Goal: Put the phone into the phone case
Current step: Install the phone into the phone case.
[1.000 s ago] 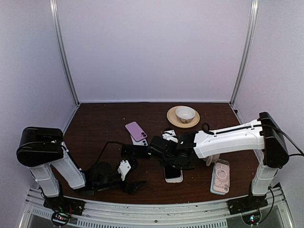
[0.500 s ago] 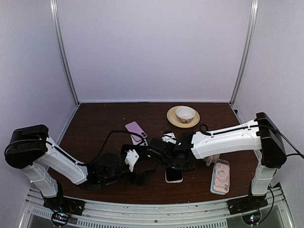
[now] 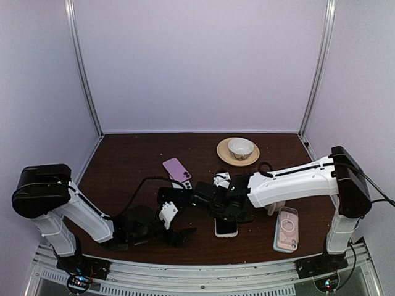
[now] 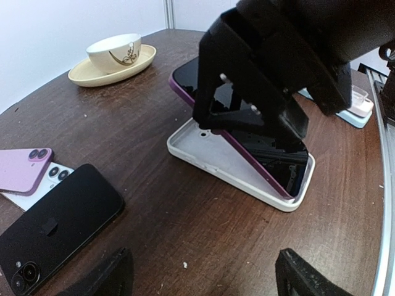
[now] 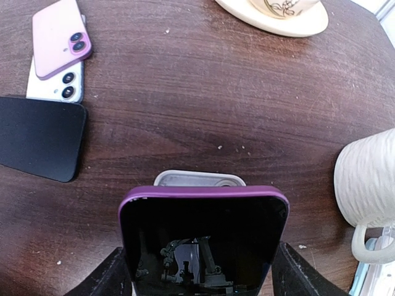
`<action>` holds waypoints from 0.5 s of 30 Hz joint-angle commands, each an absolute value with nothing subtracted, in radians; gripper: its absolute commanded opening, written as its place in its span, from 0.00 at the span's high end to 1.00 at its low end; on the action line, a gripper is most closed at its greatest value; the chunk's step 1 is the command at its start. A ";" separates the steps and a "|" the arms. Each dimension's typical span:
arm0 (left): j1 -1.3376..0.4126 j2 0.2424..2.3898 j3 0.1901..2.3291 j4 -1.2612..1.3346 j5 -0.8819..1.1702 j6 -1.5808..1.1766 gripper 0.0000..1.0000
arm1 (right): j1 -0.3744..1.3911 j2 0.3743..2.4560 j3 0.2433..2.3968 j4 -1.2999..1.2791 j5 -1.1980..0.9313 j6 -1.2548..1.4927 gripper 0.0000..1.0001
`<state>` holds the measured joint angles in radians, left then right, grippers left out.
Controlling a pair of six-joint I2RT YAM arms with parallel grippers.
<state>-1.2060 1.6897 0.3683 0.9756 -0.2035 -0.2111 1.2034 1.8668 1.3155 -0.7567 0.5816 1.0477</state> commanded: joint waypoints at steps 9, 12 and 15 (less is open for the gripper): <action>-1.210 1.695 0.360 1.037 -0.212 -0.225 0.16 | 1.195 1.951 1.350 -0.847 0.571 1.146 1.00; -1.209 1.695 0.361 1.034 -0.212 -0.225 0.16 | 1.194 1.966 1.366 -0.845 0.568 1.146 1.00; -1.209 1.694 0.360 1.035 -0.212 -0.225 0.16 | 1.194 1.987 1.385 -0.868 0.566 1.154 0.87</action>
<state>-1.2064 1.6897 0.3683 0.9791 -0.2077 -0.2165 1.1969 1.9610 1.3472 -0.8116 0.5690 1.1278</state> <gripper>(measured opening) 0.835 0.731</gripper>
